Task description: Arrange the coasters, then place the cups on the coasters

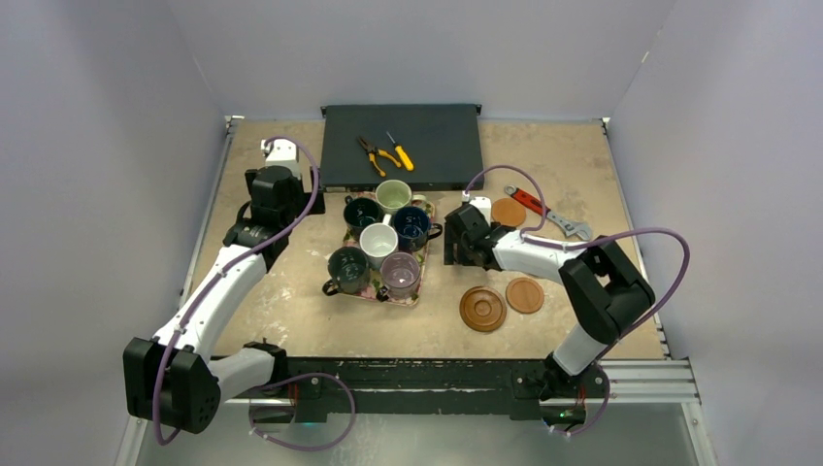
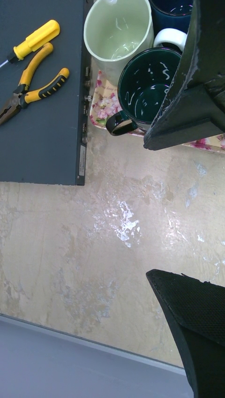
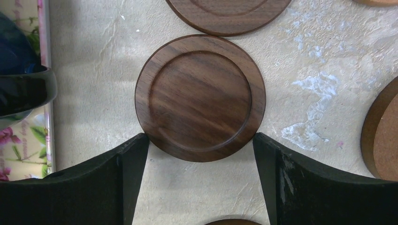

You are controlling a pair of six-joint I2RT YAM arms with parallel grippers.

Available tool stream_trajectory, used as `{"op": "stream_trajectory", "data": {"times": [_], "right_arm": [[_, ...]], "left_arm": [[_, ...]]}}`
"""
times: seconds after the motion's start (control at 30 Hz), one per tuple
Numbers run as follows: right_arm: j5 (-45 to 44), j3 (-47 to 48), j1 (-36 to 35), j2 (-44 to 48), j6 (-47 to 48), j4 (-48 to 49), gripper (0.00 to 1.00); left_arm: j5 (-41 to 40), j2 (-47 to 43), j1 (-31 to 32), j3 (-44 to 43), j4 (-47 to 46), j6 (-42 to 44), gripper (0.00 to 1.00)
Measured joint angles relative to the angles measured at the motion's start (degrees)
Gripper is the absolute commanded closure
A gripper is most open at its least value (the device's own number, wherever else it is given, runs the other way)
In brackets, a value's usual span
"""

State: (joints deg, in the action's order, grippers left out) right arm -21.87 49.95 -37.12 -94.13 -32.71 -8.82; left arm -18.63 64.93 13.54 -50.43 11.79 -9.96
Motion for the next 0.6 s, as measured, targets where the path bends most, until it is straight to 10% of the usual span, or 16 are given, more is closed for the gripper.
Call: {"op": "stream_trajectory", "data": {"times": [0.6], "right_arm": [[0.2, 1.9, 0.1, 10.5, 1.0, -5.1, 0.02]], "left_arm": [[0.0, 0.2, 0.0, -0.2, 0.2, 0.0, 0.01]]}}
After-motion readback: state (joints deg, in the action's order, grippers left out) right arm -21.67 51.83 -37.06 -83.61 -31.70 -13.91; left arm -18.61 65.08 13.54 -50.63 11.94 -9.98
